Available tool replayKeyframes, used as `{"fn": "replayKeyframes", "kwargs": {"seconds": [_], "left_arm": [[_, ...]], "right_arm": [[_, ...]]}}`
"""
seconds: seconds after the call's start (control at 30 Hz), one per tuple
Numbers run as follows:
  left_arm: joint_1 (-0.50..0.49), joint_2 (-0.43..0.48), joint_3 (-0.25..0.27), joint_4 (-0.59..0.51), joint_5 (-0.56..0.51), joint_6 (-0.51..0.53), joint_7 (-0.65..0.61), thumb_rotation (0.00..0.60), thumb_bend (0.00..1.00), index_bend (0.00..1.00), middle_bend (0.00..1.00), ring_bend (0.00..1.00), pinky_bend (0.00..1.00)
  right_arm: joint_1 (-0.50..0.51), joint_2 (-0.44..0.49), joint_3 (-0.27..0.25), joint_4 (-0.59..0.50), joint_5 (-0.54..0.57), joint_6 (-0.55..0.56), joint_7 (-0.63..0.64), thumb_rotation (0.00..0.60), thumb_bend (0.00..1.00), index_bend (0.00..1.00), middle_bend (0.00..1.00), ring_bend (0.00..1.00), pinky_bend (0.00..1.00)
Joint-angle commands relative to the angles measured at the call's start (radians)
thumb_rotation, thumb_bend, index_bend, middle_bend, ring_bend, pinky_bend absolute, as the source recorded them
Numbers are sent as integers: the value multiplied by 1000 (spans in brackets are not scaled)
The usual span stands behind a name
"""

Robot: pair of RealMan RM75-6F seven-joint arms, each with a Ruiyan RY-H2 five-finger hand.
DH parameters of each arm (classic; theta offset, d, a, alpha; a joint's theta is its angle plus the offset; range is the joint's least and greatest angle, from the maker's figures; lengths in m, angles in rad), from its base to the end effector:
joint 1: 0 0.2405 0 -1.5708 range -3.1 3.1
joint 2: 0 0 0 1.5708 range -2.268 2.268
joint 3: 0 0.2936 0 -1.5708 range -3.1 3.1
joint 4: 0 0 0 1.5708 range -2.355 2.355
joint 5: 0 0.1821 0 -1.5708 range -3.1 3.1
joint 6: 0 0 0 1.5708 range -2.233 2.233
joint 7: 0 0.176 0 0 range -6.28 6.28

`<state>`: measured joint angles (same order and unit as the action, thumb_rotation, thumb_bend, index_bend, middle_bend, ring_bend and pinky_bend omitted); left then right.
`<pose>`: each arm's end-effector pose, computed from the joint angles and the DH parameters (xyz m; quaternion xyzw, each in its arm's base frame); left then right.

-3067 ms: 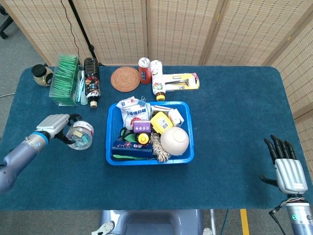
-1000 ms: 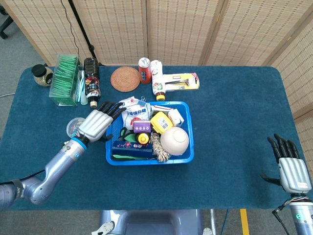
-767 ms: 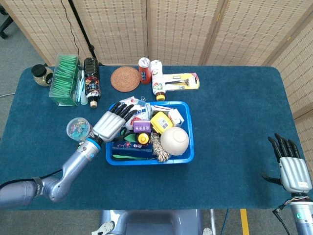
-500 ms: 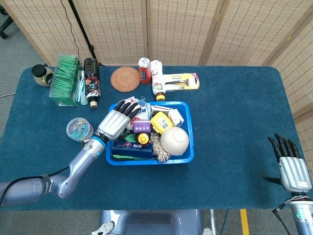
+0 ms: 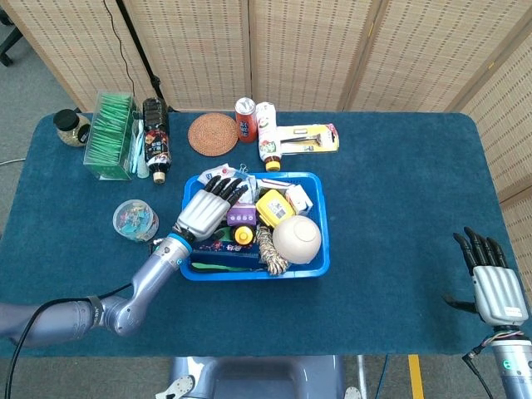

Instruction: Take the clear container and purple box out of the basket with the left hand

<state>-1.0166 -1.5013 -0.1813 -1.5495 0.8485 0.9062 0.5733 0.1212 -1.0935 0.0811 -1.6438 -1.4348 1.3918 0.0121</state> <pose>-0.0840 0.4288 0.0032 -0.7963 -0.3021 -0.3344 0.4034 -0.3342 -0.2305 0.2014 0.5895 -0.4156 0.3787 0.5800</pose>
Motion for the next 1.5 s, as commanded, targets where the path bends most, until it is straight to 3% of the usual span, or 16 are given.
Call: {"fn": "replayKeyframes", "kwargs": {"seconds": [0.03, 0.77, 0.97, 1.03, 1.23, 1.5], "left_arm": [[-12, -19, -5, 22, -11, -2, 7, 600, 204, 0, 0, 0, 14], [-70, -128, -28, 133, -54, 15, 48, 600, 204, 0, 0, 0, 15], [-83, -139, -35, 143, -89, 19, 80, 600, 238, 0, 0, 1, 220], [-84, -141, -36, 142, -87, 31, 85, 600, 257, 9, 31, 46, 259], [-72, -159, -42, 152, -50, 76, 65, 600, 296, 249, 262, 269, 344], [-61, -166, -44, 155, -35, 99, 73, 600, 348, 413, 404, 384, 392]], "right_arm": [[1, 0, 1, 2, 3, -2, 3, 600, 0, 0, 0, 0, 0], [5, 5, 6, 10, 15, -13, 28, 600, 0, 0, 0, 0, 0], [5, 6, 6, 10, 15, -14, 34, 600, 0, 0, 0, 0, 0], [5, 6, 5, 10, 14, -14, 36, 600, 0, 0, 0, 0, 0], [6, 7, 4, 10, 10, -15, 44, 600, 0, 0, 0, 0, 0], [7, 9, 2, 10, 7, -17, 53, 600, 0, 0, 0, 0, 0]]}}
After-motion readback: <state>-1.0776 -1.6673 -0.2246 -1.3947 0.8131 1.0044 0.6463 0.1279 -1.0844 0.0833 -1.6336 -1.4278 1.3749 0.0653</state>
